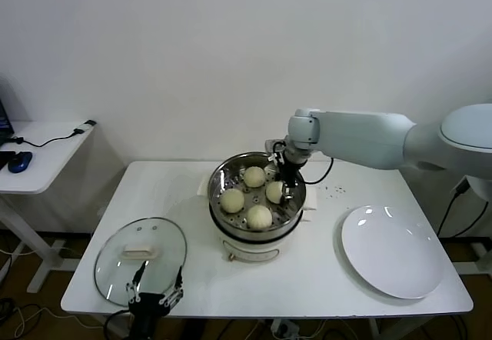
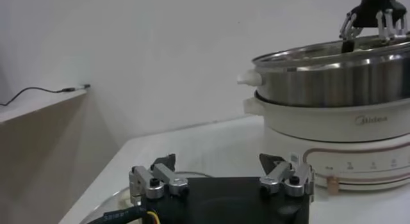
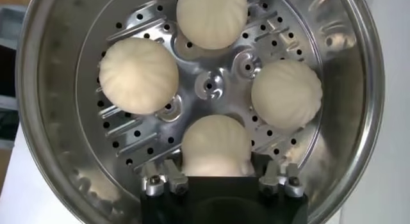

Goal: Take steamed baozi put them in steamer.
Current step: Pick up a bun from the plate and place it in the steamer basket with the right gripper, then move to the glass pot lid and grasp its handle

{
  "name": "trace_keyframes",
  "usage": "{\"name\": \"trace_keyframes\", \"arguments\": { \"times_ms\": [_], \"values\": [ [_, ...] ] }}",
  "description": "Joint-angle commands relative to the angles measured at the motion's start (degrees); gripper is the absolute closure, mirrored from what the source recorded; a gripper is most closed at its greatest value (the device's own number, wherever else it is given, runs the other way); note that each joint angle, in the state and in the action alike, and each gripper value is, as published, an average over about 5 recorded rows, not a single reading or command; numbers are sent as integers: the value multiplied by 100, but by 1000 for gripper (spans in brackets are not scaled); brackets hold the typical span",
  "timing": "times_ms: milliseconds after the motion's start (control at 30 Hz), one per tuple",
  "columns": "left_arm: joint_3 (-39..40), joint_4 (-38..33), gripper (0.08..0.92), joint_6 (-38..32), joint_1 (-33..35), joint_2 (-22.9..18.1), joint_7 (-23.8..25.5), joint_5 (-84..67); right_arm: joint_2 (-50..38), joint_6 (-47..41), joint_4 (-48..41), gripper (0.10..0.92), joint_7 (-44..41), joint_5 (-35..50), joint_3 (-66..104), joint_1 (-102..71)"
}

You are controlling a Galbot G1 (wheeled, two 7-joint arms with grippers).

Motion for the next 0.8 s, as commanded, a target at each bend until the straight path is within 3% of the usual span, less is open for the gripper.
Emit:
{"name": "trace_keyframes", "arguments": {
  "times_ms": [33,367,533,633,800],
  "values": [
    [-17,-20,177,-18,36,7,-1,-14,-152,-26,134,218,1,168,79,48],
    [-19,-93,177,-16,42,20,0,-2,-1114,203,528,203,-4,594,505,705],
    [-15,-122,177,26,-23,-19,0,44,-1985,1159,810,203,186,742,758,918],
    [6,-166,177,45,-42,-60,1,132,-2739,2055,1109,203,779,780,986,751],
    [30,-191,177,85,-103,-125,0,239,-4007,2559,2001,203,2074,734,1851,-306]
  ]
}}
